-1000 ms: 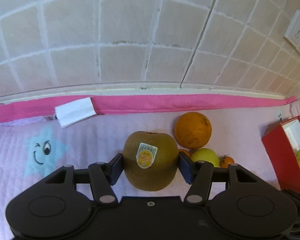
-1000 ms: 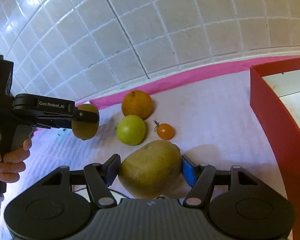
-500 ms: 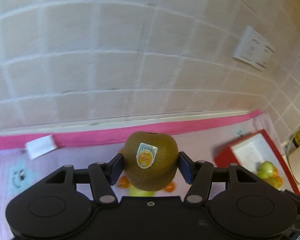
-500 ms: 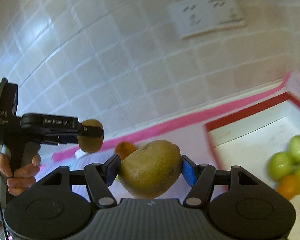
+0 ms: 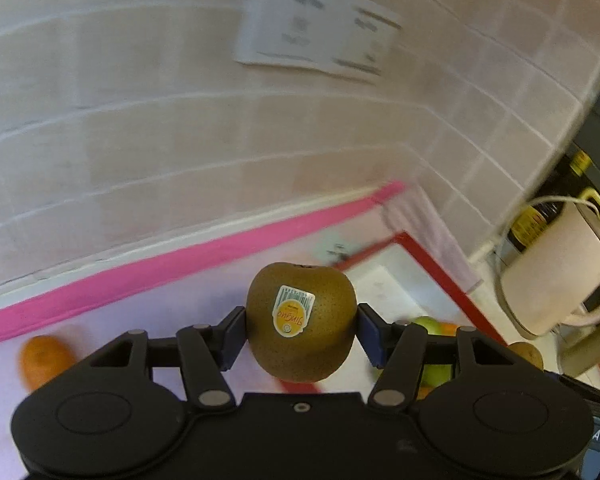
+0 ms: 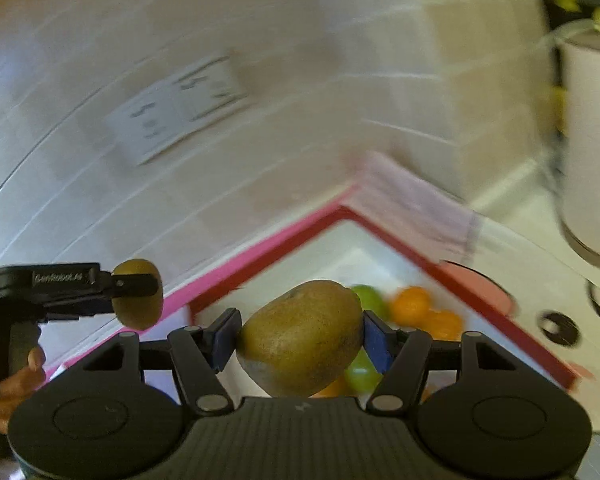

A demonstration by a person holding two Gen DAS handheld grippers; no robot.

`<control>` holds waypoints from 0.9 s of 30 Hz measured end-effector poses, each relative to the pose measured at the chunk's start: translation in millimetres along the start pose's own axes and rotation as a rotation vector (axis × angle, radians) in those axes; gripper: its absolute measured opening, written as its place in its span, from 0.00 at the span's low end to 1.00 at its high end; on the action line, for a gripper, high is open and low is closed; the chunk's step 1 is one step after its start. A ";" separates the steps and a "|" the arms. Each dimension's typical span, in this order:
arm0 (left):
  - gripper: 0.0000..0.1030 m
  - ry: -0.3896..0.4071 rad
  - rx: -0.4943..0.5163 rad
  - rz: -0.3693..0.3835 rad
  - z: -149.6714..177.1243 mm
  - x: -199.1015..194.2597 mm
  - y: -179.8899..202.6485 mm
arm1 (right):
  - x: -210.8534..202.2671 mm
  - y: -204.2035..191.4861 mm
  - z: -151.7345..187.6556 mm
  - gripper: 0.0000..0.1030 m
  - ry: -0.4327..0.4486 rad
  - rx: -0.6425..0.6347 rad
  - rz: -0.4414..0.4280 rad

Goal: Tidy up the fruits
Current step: 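Carry both kiwis into the red box and open both tools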

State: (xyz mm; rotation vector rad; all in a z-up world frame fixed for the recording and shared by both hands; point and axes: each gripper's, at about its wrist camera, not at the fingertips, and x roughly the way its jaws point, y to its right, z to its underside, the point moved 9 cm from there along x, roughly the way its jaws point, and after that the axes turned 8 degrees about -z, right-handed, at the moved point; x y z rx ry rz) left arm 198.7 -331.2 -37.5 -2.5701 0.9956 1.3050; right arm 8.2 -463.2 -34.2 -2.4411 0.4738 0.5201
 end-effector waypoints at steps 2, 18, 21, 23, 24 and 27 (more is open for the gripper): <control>0.67 -0.016 0.019 0.020 2.6 12.1 16.9 | -2.2 20.7 0.3 0.64 -0.007 0.045 0.042; 0.67 -0.174 0.096 0.013 17.6 92.2 68.1 | 11.9 77.9 18.0 0.65 -0.118 0.166 0.176; 0.68 -0.188 0.108 0.016 19.4 97.4 70.7 | 13.8 80.3 19.2 0.65 -0.120 0.184 0.176; 0.68 -0.204 0.111 0.016 20.9 100.3 70.9 | 14.4 82.2 18.7 0.66 -0.117 0.196 0.178; 0.68 -0.215 0.115 0.016 21.9 102.1 71.3 | 13.9 82.6 17.6 0.66 -0.111 0.197 0.185; 0.74 -0.196 0.162 0.020 20.9 98.0 75.5 | 8.9 84.3 12.5 0.68 -0.078 0.232 0.183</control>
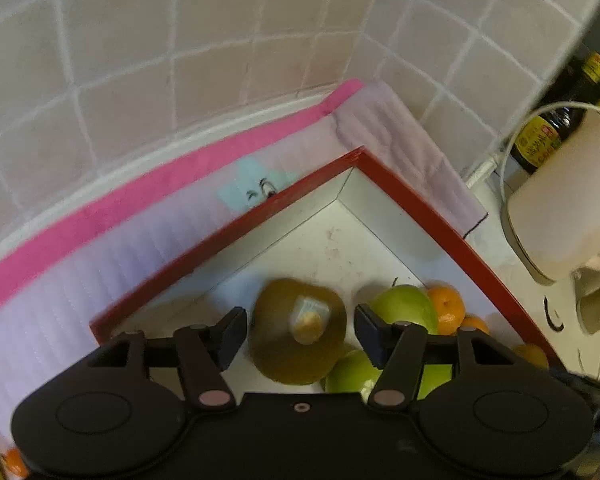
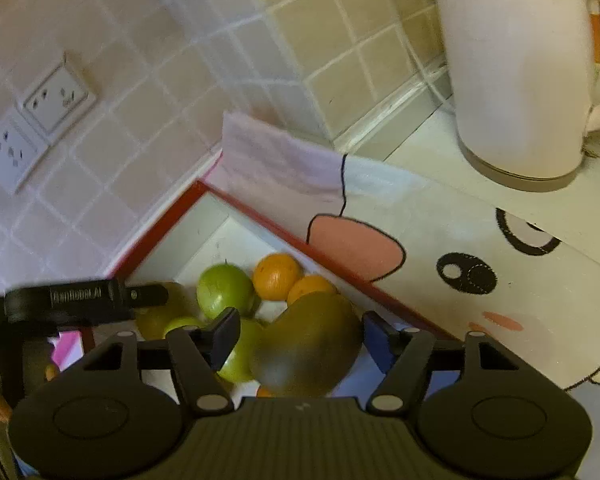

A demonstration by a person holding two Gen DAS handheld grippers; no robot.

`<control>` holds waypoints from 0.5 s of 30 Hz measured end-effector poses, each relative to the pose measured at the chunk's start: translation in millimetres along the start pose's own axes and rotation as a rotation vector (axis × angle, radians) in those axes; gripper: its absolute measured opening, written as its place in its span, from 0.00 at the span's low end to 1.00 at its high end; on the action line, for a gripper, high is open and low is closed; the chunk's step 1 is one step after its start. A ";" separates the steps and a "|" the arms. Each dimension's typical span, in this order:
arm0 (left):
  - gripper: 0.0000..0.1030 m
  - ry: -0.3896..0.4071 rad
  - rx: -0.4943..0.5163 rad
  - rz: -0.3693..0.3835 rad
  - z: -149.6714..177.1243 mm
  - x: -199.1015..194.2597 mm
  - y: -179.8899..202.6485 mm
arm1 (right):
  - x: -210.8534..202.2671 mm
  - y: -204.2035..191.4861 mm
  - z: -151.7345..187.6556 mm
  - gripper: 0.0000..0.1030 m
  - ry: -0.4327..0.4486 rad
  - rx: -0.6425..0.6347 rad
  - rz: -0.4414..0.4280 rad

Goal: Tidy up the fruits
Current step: 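Carry both kiwis into the red box and open both tools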

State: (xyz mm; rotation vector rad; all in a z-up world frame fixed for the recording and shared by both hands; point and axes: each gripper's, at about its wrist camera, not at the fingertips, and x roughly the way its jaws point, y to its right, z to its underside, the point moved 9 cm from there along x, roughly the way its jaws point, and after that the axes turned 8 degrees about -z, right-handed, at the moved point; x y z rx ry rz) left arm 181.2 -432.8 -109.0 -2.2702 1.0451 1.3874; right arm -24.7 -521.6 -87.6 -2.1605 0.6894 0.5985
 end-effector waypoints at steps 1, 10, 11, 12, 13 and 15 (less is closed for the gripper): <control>0.75 0.024 0.020 -0.008 -2.5 -4.8 1.9 | -2.4 -0.5 -2.2 0.68 0.011 0.005 -0.010; 0.75 0.077 0.033 -0.043 -13.4 -27.6 -2.8 | -15.0 -15.5 -11.1 0.68 0.046 -0.019 -0.019; 0.75 0.078 0.029 -0.047 -13.7 -29.2 -5.1 | -15.3 -17.9 -10.9 0.68 0.045 -0.022 -0.023; 0.75 0.080 0.023 -0.051 -13.6 -30.7 -7.2 | -15.6 -20.1 -10.3 0.68 0.043 -0.026 -0.025; 0.75 0.083 0.017 -0.055 -13.6 -33.2 -10.3 | -16.4 -23.0 -9.8 0.68 0.043 -0.032 -0.026; 0.75 0.089 0.008 -0.066 -13.9 -38.1 -16.0 | -17.4 -29.2 -8.1 0.68 0.043 -0.045 -0.031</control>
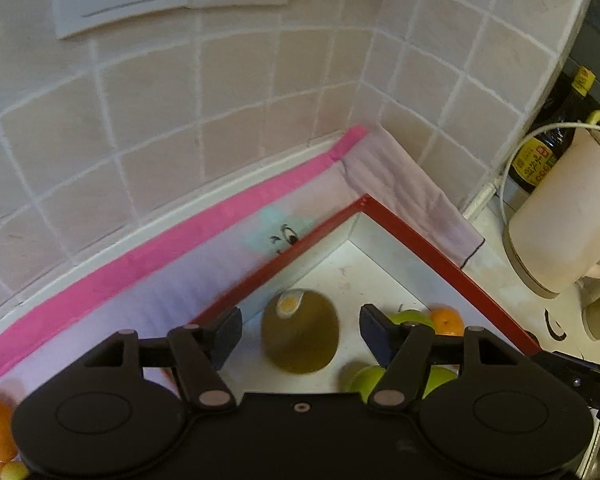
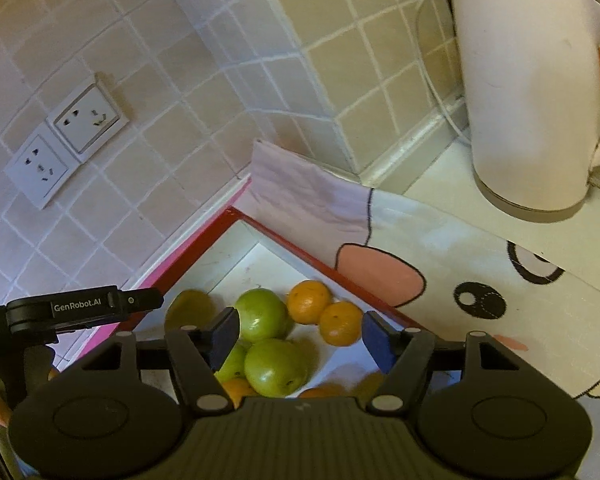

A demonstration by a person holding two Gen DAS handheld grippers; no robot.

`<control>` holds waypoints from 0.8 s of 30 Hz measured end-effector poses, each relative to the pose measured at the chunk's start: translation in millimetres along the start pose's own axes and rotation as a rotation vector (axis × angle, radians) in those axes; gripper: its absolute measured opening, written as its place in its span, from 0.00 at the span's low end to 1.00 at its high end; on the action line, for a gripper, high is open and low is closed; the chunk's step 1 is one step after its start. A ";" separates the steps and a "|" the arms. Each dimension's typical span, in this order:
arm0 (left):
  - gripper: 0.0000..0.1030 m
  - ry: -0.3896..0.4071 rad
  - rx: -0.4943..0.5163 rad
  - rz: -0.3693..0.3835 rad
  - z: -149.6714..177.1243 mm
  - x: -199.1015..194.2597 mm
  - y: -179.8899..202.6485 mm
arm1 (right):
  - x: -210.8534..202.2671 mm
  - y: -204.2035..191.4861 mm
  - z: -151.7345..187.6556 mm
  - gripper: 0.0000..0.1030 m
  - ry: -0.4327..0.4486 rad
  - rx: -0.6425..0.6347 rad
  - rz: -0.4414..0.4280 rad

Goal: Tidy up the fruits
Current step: 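Carry both kiwis into the red box and open both tools, then move both tools back toward the cherry tomatoes on the mat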

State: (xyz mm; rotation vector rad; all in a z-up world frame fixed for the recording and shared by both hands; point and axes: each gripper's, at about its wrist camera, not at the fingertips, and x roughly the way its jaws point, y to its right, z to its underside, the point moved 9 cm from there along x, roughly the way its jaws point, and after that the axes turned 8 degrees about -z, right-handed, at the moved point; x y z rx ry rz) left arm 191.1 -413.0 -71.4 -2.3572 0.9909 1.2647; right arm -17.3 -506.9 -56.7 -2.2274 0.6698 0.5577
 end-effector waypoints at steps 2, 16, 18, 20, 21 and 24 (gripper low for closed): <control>0.75 0.002 -0.010 -0.010 0.2 -5.2 -7.6 | -0.2 -6.9 0.7 0.68 0.002 -0.010 -0.011; 0.75 0.043 -0.121 -0.098 9.2 -50.5 -84.8 | 8.9 -82.4 11.5 0.68 -0.032 -0.126 -0.131; 0.75 0.044 -0.141 -0.113 13.3 -56.7 -97.9 | 12.2 -95.7 14.6 0.68 -0.042 -0.147 -0.151; 0.75 0.049 -0.161 -0.132 18.0 -63.6 -111.8 | 16.1 -109.0 19.2 0.68 -0.050 -0.169 -0.171; 0.75 0.050 -0.173 -0.143 20.6 -67.2 -119.6 | 18.2 -114.8 21.3 0.68 -0.054 -0.180 -0.180; 0.75 0.053 -0.204 -0.167 29.0 -77.7 -141.4 | 22.3 -134.0 28.8 0.68 -0.066 -0.216 -0.209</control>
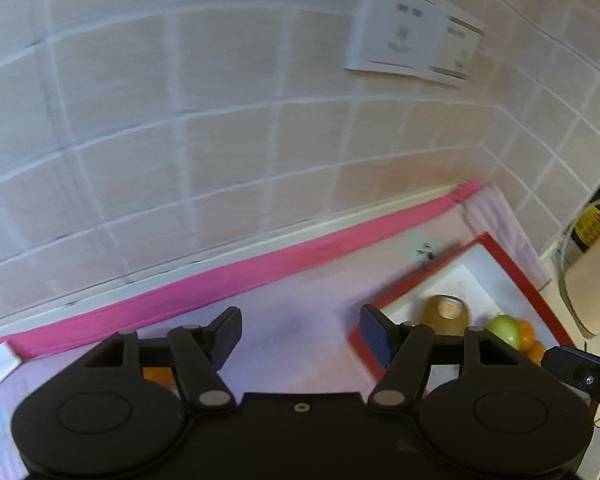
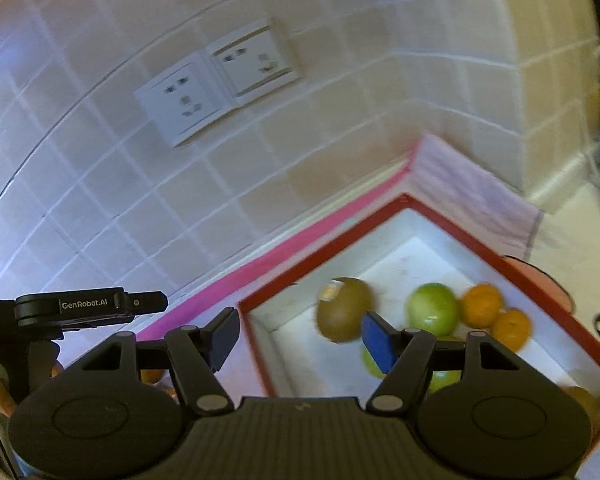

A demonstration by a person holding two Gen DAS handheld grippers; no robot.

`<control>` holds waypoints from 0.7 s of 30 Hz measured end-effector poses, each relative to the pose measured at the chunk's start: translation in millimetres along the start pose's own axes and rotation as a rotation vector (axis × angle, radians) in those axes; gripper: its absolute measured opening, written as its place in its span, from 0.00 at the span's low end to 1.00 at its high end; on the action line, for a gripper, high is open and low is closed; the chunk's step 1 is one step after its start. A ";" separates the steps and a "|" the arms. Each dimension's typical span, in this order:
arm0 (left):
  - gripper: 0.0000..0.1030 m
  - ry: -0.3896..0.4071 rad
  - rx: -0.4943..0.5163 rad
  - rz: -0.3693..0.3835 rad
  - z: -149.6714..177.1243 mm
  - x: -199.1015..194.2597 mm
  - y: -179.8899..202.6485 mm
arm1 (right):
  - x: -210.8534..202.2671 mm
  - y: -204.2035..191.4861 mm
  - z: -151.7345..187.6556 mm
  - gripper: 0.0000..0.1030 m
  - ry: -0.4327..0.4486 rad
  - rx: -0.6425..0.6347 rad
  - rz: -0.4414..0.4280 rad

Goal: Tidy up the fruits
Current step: 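Move both tools back toward the cherry tomatoes on the mat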

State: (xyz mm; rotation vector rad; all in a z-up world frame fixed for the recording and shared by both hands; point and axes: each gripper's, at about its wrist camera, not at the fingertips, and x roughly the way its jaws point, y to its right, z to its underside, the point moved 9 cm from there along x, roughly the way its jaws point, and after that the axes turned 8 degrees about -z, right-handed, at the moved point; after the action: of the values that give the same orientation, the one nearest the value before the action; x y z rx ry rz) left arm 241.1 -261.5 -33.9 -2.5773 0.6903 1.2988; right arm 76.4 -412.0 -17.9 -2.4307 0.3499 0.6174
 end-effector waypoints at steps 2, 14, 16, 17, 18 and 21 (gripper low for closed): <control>0.75 0.005 -0.017 -0.019 2.4 -4.5 -15.5 | 6.1 -13.9 2.9 0.68 -0.007 -0.020 -0.023; 0.75 -0.010 -0.127 -0.114 35.2 -21.7 -107.1 | 52.6 -99.8 35.0 0.65 -0.092 -0.262 -0.175; 0.75 -0.026 -0.141 -0.120 44.3 -20.5 -118.5 | 64.5 -111.8 46.2 0.62 -0.122 -0.320 -0.190; 0.75 -0.033 -0.149 -0.124 48.2 -19.5 -123.5 | 71.2 -117.9 52.9 0.60 -0.137 -0.351 -0.201; 0.75 -0.040 -0.158 -0.128 52.4 -18.4 -128.6 | 77.1 -122.5 59.3 0.59 -0.153 -0.377 -0.213; 0.74 -0.064 -0.184 -0.134 65.3 -13.2 -141.8 | 97.1 -133.5 80.3 0.56 -0.213 -0.437 -0.228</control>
State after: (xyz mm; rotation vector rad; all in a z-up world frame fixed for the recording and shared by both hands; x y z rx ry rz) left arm 255.3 -109.7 -70.3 -2.6564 0.3953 1.4553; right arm 182.6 -268.0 -58.9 -2.7232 -0.1679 0.9149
